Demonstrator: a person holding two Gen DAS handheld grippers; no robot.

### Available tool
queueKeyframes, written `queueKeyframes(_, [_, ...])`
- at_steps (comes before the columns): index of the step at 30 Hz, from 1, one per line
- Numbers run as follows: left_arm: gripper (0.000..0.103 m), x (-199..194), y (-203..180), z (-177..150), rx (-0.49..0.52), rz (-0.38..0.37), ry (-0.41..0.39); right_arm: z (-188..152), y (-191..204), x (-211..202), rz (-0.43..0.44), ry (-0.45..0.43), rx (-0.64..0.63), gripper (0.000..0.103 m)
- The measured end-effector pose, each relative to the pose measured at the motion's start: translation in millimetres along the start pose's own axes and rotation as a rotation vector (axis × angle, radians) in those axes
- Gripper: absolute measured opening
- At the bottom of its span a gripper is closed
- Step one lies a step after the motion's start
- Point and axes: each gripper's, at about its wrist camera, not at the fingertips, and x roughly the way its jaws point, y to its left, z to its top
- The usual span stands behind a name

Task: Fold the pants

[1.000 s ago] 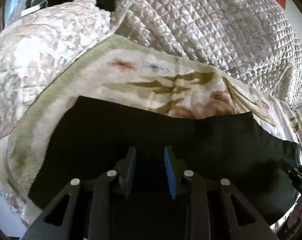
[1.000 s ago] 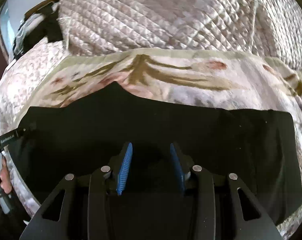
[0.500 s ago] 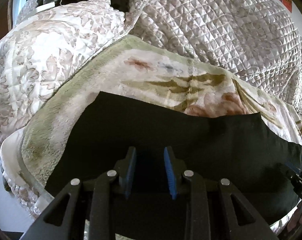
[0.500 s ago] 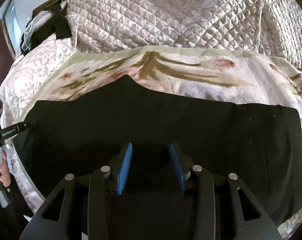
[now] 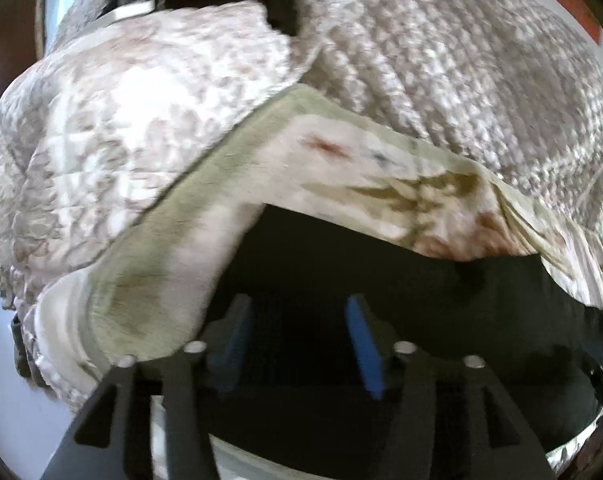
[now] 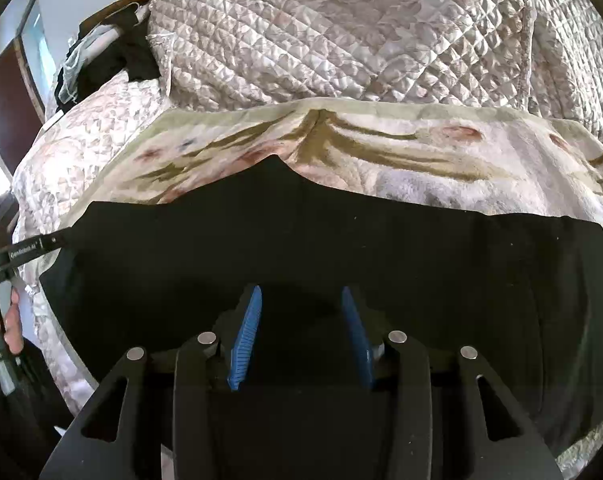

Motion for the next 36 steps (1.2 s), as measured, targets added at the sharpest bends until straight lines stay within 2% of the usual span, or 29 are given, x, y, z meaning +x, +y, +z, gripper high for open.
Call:
queueKeyframes(4, [0.059,14,29,-1,-0.065,0.081,0.029,0,2,-1,0.012,-0.004,-0.004,0.043])
queueKeyframes(8, [0.064,22,33,-7,-0.072,0.056,0.033,-1,4,2,0.035,0.012,-0.007,0.043])
queueKeyframes(11, [0.062,22,26,-10,-0.036,0.074,0.023,-1,4,3,0.051,0.015,0.0,0.043])
queueKeyframes(15, [0.029,22,6,-11,0.065,0.066,0.014,0,3,1,0.06,0.01,0.014,0.043])
queueKeyframes(18, [0.01,23,-1,-10,0.084,0.042,0.019,0,1,1,0.069,0.01,0.029,0.043])
queueKeyframes(21, [0.008,19,0,-6,0.053,0.013,0.019,1,0,-3,0.072,0.001,0.038,0.043])
queueKeyframes(23, [0.008,12,1,-4,0.012,-0.056,0.018,3,-3,-6,0.078,-0.011,0.049,0.043])
queueKeyframes(29, [0.008,-25,-23,10,-0.094,-0.35,0.024,7,-10,-16,0.102,-0.037,0.097,0.043])
queueKeyframes(33, [0.008,-42,-72,15,-0.062,-0.518,0.044,9,-14,-26,0.121,-0.06,0.119,0.043])
queueKeyframes(36, [0.008,-41,-121,9,0.001,-0.598,0.09,10,-23,-36,0.139,-0.077,0.151,0.043])
